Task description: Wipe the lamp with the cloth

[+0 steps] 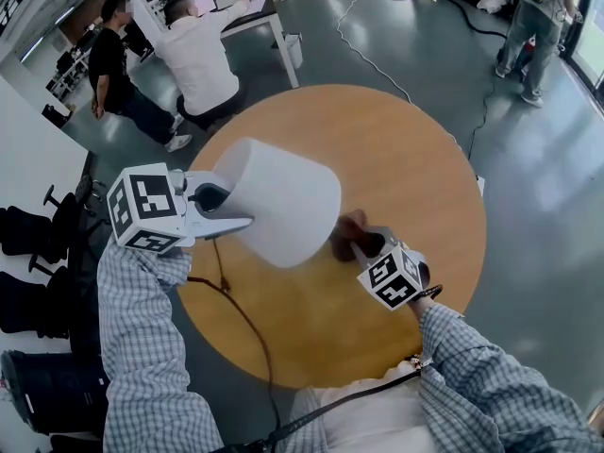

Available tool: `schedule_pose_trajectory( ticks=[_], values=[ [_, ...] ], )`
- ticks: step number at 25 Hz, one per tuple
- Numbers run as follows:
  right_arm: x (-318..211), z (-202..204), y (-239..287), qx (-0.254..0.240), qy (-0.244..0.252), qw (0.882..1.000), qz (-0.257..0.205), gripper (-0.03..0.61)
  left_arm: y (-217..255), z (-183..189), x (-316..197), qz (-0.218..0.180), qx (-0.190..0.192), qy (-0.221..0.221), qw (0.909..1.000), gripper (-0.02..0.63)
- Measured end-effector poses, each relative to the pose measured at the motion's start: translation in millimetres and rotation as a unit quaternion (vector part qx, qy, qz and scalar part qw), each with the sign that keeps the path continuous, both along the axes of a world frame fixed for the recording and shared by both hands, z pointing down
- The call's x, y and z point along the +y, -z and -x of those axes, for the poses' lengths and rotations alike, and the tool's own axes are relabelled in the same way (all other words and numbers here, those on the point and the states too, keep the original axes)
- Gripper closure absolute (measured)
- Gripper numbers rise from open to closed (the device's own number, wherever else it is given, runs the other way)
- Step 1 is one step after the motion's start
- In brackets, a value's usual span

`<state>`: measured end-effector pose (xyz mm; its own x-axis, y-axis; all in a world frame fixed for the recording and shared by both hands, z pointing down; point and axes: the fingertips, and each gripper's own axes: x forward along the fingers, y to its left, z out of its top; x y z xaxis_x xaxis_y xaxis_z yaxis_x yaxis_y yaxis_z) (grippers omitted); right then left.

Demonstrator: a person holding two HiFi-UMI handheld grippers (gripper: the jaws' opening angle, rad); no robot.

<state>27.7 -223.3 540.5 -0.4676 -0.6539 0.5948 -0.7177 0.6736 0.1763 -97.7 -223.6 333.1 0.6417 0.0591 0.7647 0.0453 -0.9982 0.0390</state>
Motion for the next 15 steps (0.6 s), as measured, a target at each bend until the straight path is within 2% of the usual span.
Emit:
schedule_pose_trajectory(
  ticks=[4, 8, 11, 15],
  values=[
    [-12, 34, 47, 0.0, 0.032, 0.997, -0.075, 0.52, 2, -3, -2, 0.0, -0.003, -0.001, 1.0, 0.541],
    [-1, 78, 70, 0.033, 0.109, 0.984, -0.138, 0.52, 3, -4, -1, 0.0, -0.003, -0.002, 1.0, 0.541],
    [16, 99, 47, 0.093, 0.167, 0.971, -0.141, 0.52, 2, -4, 1, -0.002, -0.004, -0.003, 1.0, 0.541],
    [38, 94, -7, 0.168, 0.21, 0.958, -0.1, 0.52, 1, -6, 2, -0.003, -0.008, -0.009, 0.9999, 0.541]
  ],
)
